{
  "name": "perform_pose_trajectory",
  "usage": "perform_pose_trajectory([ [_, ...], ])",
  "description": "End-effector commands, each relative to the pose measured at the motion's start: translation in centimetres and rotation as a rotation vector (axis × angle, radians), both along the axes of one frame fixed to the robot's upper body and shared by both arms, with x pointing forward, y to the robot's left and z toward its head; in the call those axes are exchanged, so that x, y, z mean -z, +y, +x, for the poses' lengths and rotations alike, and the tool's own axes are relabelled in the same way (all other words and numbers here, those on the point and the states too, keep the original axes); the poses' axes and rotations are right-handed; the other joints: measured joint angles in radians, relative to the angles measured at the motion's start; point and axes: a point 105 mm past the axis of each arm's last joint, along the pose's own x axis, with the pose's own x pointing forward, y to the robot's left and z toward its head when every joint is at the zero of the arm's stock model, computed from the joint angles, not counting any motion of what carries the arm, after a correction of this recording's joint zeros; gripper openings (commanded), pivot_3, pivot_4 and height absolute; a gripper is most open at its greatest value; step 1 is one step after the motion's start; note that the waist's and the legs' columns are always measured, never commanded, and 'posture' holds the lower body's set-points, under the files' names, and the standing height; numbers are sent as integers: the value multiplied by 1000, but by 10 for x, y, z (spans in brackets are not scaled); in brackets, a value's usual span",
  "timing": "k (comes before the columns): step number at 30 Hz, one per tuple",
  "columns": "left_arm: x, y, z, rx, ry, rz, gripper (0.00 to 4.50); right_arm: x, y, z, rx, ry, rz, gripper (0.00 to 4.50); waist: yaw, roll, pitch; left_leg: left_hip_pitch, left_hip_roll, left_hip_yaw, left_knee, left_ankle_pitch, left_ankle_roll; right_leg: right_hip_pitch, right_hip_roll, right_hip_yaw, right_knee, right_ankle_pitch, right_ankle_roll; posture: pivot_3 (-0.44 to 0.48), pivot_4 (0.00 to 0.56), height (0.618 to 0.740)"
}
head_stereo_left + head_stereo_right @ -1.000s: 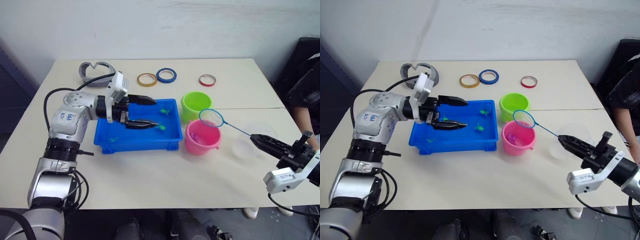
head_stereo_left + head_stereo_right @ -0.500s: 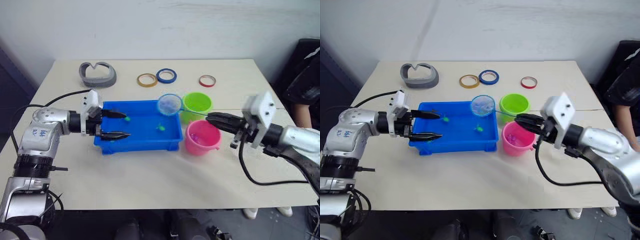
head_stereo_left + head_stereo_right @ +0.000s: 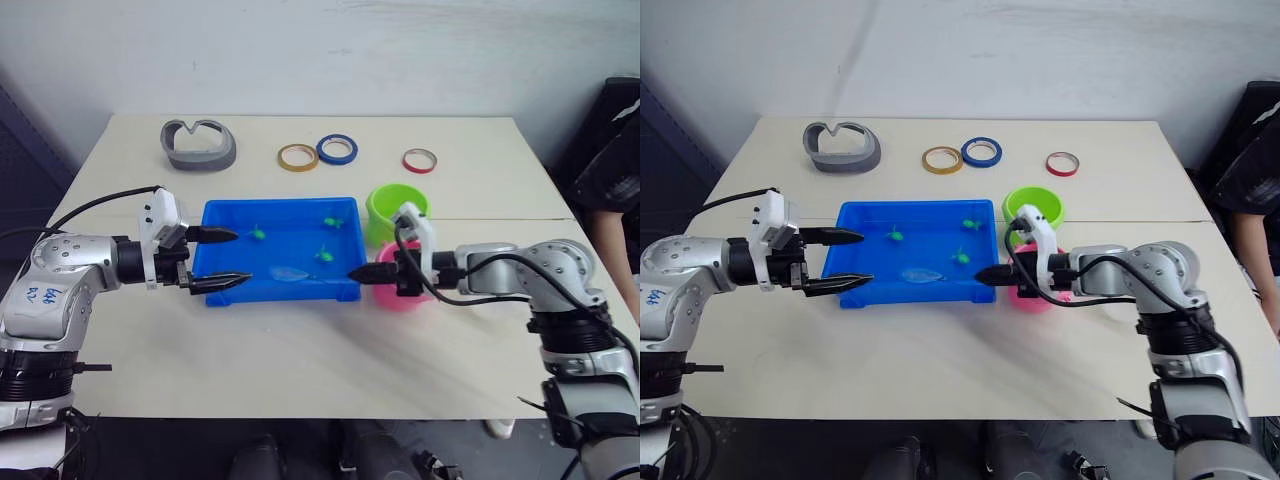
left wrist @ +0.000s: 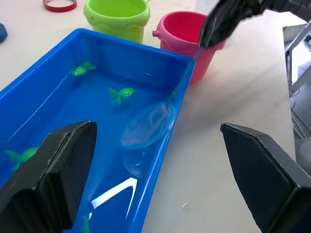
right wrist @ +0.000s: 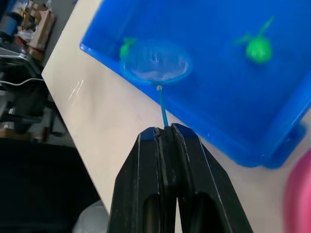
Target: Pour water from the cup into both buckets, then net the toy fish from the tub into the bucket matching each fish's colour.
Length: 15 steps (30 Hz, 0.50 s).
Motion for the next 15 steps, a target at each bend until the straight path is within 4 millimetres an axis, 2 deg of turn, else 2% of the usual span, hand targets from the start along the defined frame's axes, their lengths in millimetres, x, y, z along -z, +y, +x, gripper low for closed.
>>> perform_pose_trajectory([
  [1,-13,2,-5,-8,-51,-5,4466,-8,-5,4,27,12,2,0,0,0,0,-2,0,0,1,0,0,-2,0,0,0,0,0,0,150,740],
  [3,-15,2,-6,-13,-57,-8,4466,-4,-11,7,64,26,-21,0,0,0,0,-9,0,-3,5,0,0,-8,-1,-3,2,0,0,0,150,740],
  [6,-17,2,-7,-17,-60,-10,4466,-2,-23,14,152,33,-38,0,-2,0,0,-10,0,-3,5,0,0,-8,-1,-3,2,0,0,0,150,740],
  [10,-17,0,-6,-12,-62,-13,4466,-8,-30,14,179,18,-42,0,-3,0,0,-10,0,-3,5,0,0,-8,-1,-3,2,0,0,0,150,740],
  [15,-18,-6,0,13,-69,-20,4466,-16,-33,11,181,-136,-99,0,-1,0,0,-10,0,-3,4,0,0,-8,-1,-3,1,0,0,0,150,740],
])
